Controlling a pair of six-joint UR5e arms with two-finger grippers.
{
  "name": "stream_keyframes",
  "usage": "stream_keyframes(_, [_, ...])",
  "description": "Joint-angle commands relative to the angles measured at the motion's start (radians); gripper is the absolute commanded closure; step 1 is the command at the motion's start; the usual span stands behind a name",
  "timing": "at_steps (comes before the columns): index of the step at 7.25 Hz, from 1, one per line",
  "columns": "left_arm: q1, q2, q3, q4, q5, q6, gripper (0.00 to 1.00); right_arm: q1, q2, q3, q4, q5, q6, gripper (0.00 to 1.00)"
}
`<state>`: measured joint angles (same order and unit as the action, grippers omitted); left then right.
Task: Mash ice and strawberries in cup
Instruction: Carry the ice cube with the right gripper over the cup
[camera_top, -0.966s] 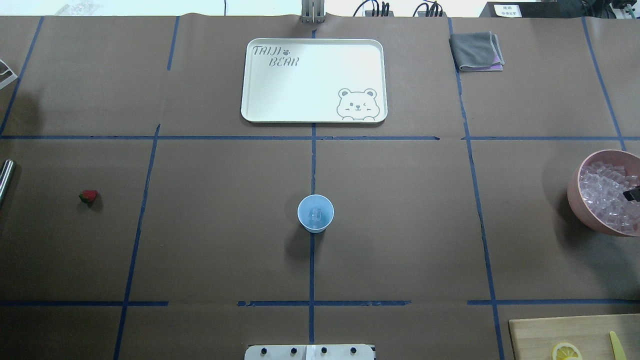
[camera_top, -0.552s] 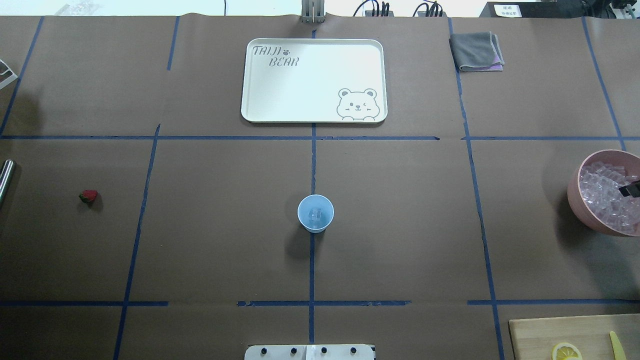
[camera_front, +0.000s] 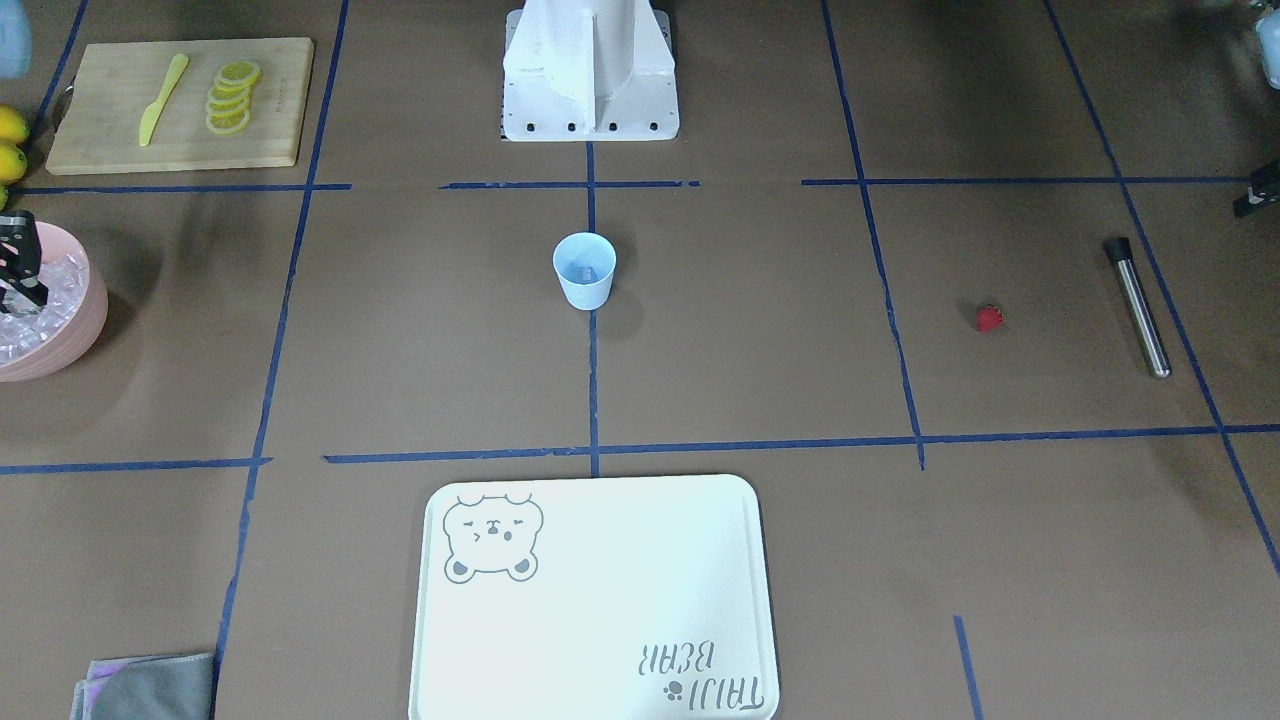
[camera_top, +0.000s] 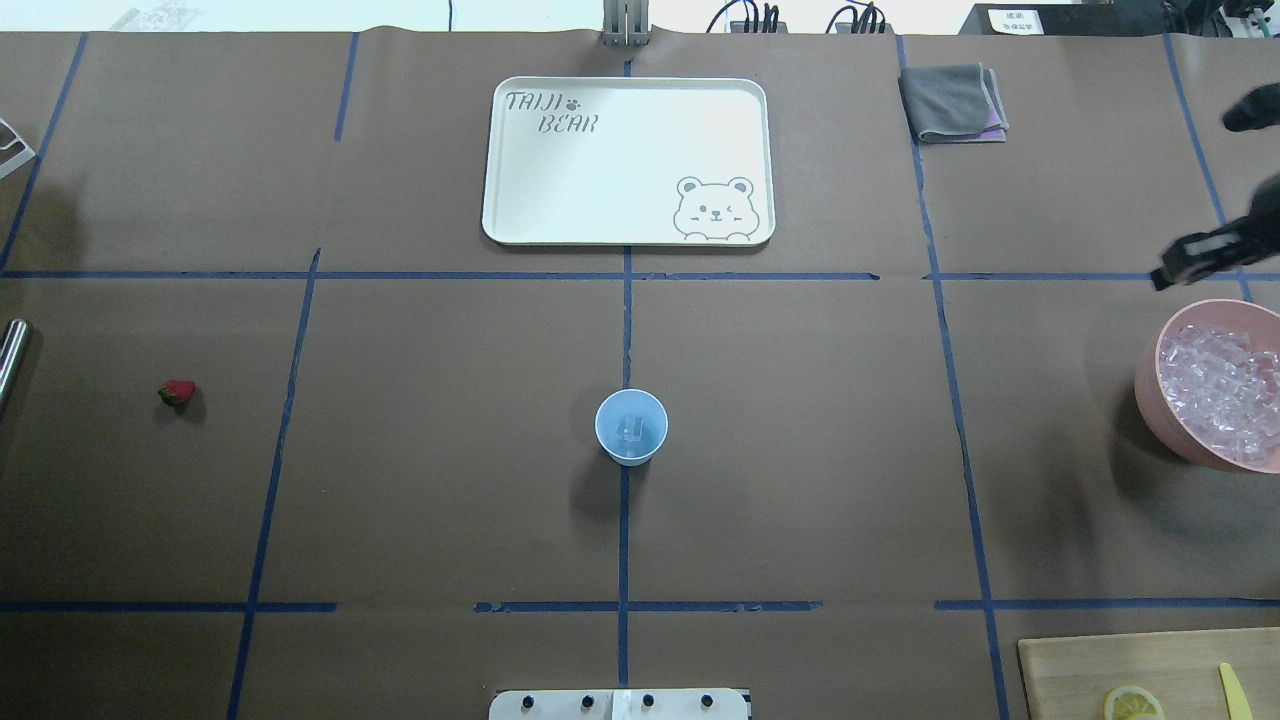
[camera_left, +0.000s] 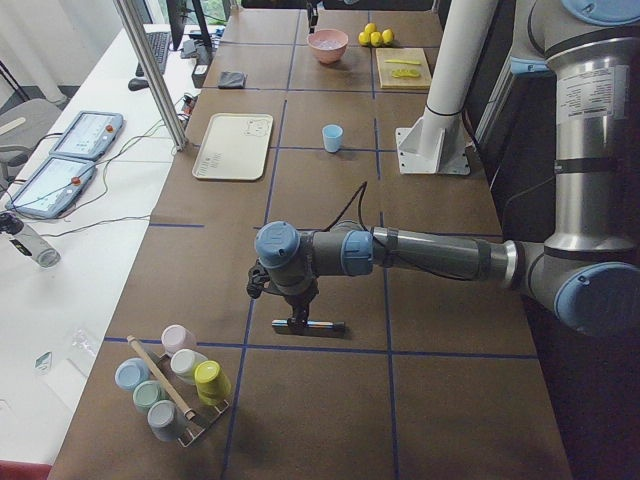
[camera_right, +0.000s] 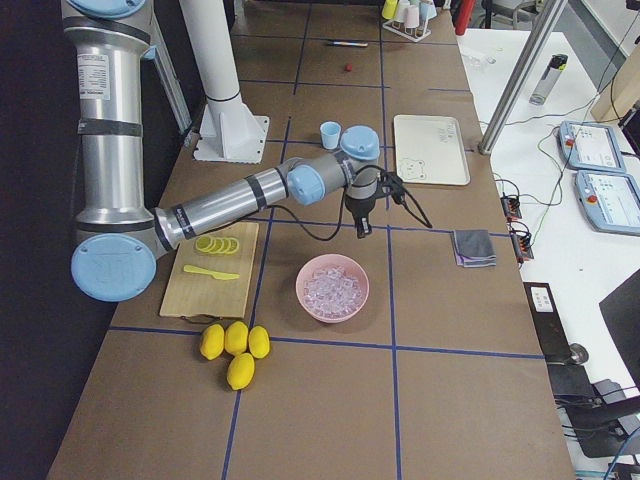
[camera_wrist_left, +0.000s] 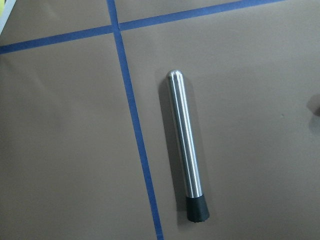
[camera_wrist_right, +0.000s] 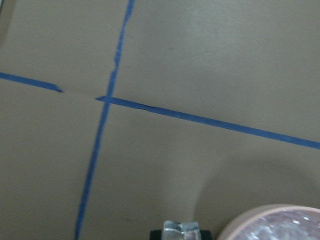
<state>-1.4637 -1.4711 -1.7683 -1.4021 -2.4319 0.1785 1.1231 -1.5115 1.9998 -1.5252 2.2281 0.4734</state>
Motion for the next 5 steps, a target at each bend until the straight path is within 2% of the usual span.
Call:
stream_keyframes(1, [0.000,0.000,0.001,-0.001,-0.004,-0.001,0.00,-0.244,0.179,0.005,-0.029,-0.116,0.310,0.97])
stream_keyframes(2, [0.000,0.000,0.001,-0.003,-0.004,-0.001,0.00,-0.361,0.271,-0.018,-0.036,-0.198,0.464,0.97])
stream_keyframes(4, [0.000,0.000,0.000,-0.003,-0.004,0.001,0.00,-0.469,0.503,-0.107,-0.154,-0.257,0.616,0.97])
stream_keyframes(5, [0.002,0.000,0.001,-0.011,-0.004,-0.001,0.00,-0.532,0.564,-0.121,-0.180,-0.313,0.689,0.97])
